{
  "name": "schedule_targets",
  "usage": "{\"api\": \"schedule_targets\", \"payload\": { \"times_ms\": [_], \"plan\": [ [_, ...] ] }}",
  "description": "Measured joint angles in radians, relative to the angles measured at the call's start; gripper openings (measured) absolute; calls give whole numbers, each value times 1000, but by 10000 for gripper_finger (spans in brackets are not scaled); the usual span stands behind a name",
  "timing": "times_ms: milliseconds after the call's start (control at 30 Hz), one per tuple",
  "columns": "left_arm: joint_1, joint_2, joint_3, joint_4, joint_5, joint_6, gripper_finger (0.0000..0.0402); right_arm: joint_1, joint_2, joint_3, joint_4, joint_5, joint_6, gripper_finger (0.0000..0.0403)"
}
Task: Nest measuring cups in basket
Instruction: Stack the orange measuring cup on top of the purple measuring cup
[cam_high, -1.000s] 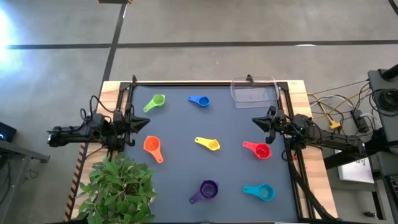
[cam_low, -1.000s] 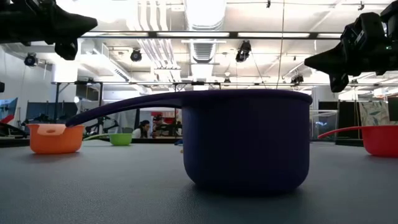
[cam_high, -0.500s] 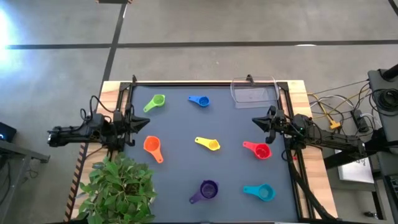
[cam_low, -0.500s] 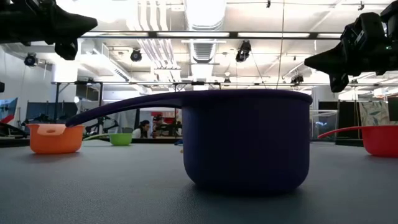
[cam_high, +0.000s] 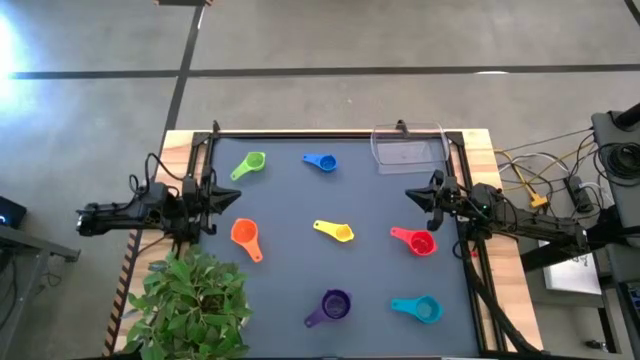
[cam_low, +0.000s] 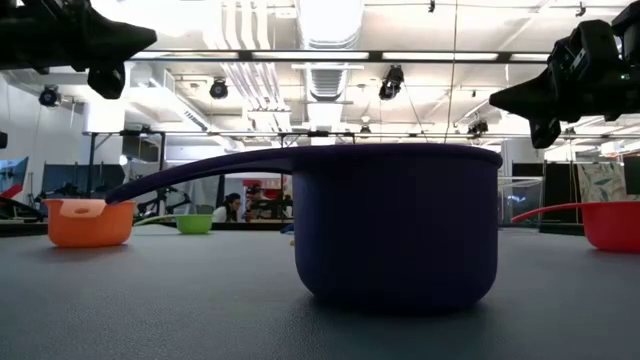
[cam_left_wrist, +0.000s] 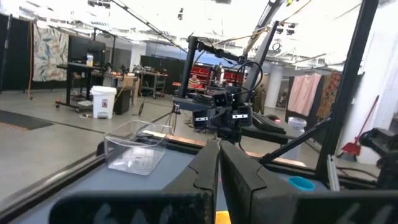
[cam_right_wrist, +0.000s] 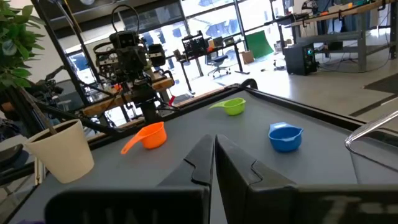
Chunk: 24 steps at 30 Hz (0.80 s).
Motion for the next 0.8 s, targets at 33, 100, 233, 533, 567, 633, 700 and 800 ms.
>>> {"api": "schedule_targets", "payload": {
  "times_ms": [33, 100, 233, 533, 567, 633, 700, 800],
  "plan": [
    [0, 0, 0, 0, 0, -2, 0, 0, 0, 0, 0, 0, 0, 9],
    [0, 0, 0, 7, 0, -3, 0, 0, 0, 0, 0, 0, 0, 9],
    [0, 1, 0, 13, 0, -47, 0, 0, 0, 0, 0, 0, 0, 9],
    [4, 191, 206, -135, -97, 50, 0, 0, 0, 0, 0, 0, 0, 9],
    [4, 236, 261, -215, -118, 50, 0, 0, 0, 0, 0, 0, 0, 9],
    [4, 330, 363, -374, -181, 29, 0, 0, 0, 0, 0, 0, 0, 9],
    [4, 423, 448, -512, -232, -16, 0, 0, 0, 0, 0, 0, 0, 9],
    [4, 541, 524, -649, -247, -79, 0, 0, 0, 0, 0, 0, 0, 9]
  ]
}}
